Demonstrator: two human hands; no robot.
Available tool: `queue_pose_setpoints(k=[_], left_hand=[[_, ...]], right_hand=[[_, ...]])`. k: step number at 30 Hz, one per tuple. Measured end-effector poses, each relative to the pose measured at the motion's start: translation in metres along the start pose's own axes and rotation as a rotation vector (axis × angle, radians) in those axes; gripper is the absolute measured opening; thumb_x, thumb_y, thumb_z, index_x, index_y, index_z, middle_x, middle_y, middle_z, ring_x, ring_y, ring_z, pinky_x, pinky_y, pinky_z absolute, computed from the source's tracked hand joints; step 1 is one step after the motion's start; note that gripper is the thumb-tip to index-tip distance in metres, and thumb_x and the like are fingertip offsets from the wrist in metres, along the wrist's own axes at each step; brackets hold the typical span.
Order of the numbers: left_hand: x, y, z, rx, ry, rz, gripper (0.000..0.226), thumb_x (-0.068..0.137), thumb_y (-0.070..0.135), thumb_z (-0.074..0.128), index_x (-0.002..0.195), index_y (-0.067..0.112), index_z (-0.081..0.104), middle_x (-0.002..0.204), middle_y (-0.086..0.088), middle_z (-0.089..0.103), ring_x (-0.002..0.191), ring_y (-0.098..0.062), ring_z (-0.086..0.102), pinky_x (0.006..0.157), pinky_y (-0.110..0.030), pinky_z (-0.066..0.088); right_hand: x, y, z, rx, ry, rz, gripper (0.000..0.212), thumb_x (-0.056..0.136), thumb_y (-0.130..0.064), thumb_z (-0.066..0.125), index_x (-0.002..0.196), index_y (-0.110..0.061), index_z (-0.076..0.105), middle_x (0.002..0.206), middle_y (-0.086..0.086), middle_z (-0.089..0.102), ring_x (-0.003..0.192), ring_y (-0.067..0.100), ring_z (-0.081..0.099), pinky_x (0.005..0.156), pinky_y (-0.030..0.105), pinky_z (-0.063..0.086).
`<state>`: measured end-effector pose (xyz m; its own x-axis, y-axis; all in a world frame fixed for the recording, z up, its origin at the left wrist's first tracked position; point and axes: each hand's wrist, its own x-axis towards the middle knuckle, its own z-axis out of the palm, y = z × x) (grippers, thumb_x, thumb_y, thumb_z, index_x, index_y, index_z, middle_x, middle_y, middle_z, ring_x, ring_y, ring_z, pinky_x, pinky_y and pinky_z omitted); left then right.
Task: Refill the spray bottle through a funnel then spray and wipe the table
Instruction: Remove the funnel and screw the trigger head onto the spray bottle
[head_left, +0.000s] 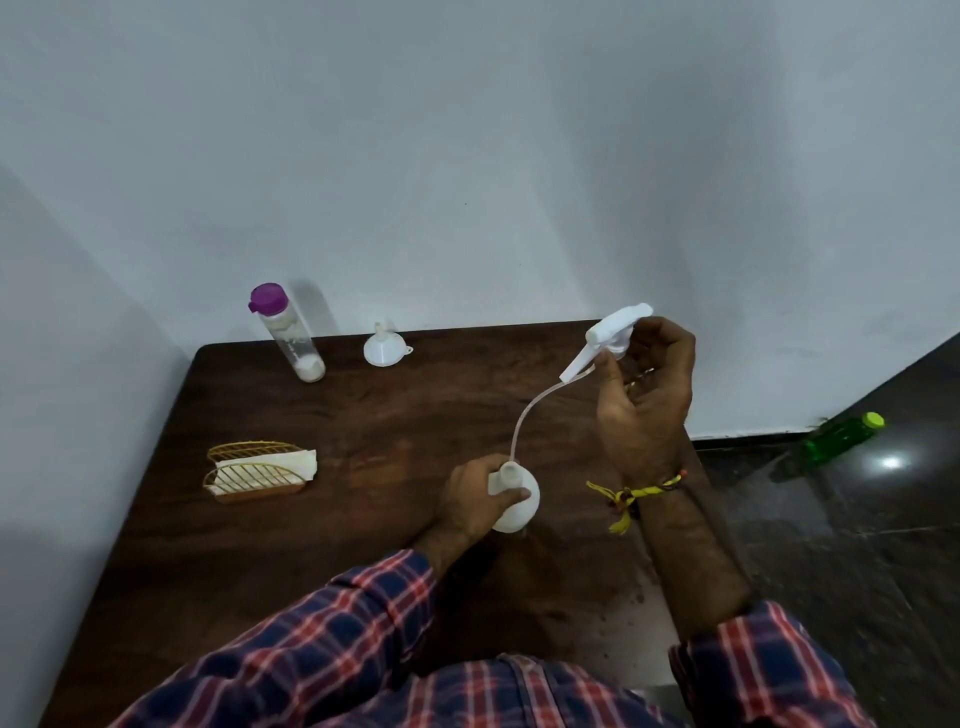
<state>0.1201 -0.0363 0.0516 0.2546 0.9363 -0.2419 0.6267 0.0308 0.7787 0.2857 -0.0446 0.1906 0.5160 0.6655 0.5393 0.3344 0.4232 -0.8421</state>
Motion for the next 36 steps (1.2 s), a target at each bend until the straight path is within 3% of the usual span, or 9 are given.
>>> queue_pose_setpoints(k=[3,7,11,16,24,28,31,34,36], left_hand=[[0.003,0.000,0.001,-0.012,0.010,-0.010,0.045,0.075,0.037,0.080,0.116,0.021,0.068,0.116,0.005,0.068,0.108,-0.015,0.060,0.091,-0.036,0.052],[0.010,0.000,-0.001,-0.010,-0.015,-0.022,0.044,0.076,0.036,0.080,0.115,0.022,0.068,0.116,0.005,0.069,0.108,-0.015,0.061,0.093,-0.038,0.053],[0.018,0.000,-0.006,0.013,-0.052,-0.042,0.040,0.075,0.039,0.079,0.112,0.027,0.069,0.113,0.009,0.069,0.107,-0.014,0.062,0.093,-0.041,0.053],[0.024,0.000,-0.009,0.022,-0.070,-0.038,0.040,0.076,0.035,0.079,0.114,0.024,0.068,0.116,0.007,0.068,0.110,-0.015,0.061,0.096,-0.041,0.051],[0.023,-0.001,-0.009,-0.009,-0.122,-0.028,0.049,0.077,0.031,0.080,0.123,0.023,0.062,0.123,0.003,0.065,0.115,-0.017,0.059,0.098,-0.039,0.051],[0.019,-0.003,-0.012,-0.083,-0.114,-0.010,0.060,0.073,0.024,0.082,0.128,0.027,0.058,0.127,0.006,0.062,0.119,-0.016,0.056,0.098,-0.045,0.051],[0.019,0.000,-0.021,-0.096,-0.110,0.011,0.053,0.080,0.014,0.076,0.130,0.023,0.057,0.128,0.004,0.063,0.120,-0.015,0.057,0.100,-0.040,0.051],[0.011,0.005,-0.035,-0.165,-0.036,0.059,0.033,0.089,0.007,0.063,0.120,0.020,0.065,0.118,0.005,0.068,0.111,-0.011,0.063,0.093,-0.029,0.054],[0.007,0.008,-0.044,-0.338,-0.044,0.008,0.030,0.093,0.000,0.050,0.111,0.016,0.069,0.105,0.001,0.073,0.102,-0.014,0.068,0.086,-0.030,0.057]], right_hand=[[-0.002,0.000,-0.004,0.011,0.005,0.005,0.041,0.082,0.009,0.070,0.116,-0.004,0.051,0.109,-0.003,0.059,0.102,0.019,0.064,0.084,0.023,0.053],[-0.010,0.003,-0.006,0.022,-0.035,0.035,0.043,0.082,0.006,0.071,0.118,-0.008,0.051,0.111,-0.006,0.060,0.105,0.022,0.065,0.084,0.033,0.057],[-0.020,0.002,-0.008,0.046,-0.097,0.066,0.046,0.081,0.011,0.070,0.118,-0.008,0.049,0.113,-0.004,0.060,0.108,0.008,0.064,0.087,0.022,0.055],[-0.037,0.008,-0.004,0.120,-0.257,0.179,0.044,0.083,0.008,0.070,0.119,0.000,0.046,0.116,0.018,0.064,0.110,0.025,0.066,0.088,0.043,0.058],[-0.033,-0.002,-0.011,0.216,-0.417,0.269,0.046,0.086,0.008,0.065,0.125,0.000,0.041,0.121,0.016,0.065,0.111,0.030,0.066,0.092,0.043,0.056],[-0.029,0.005,-0.010,0.182,-0.290,0.273,0.045,0.084,0.015,0.065,0.122,0.004,0.044,0.119,0.017,0.065,0.113,0.023,0.066,0.095,0.036,0.055],[-0.017,0.007,-0.007,0.189,-0.208,0.259,0.043,0.084,0.015,0.065,0.121,0.006,0.044,0.118,0.018,0.065,0.112,0.021,0.066,0.095,0.033,0.054],[-0.005,0.004,-0.005,0.232,-0.147,0.235,0.041,0.085,0.013,0.064,0.119,0.002,0.045,0.115,0.018,0.066,0.110,0.029,0.066,0.095,0.042,0.054],[0.001,0.003,-0.003,0.260,-0.126,0.227,0.040,0.086,0.011,0.065,0.118,-0.005,0.047,0.114,0.020,0.065,0.110,0.035,0.065,0.097,0.050,0.052]])
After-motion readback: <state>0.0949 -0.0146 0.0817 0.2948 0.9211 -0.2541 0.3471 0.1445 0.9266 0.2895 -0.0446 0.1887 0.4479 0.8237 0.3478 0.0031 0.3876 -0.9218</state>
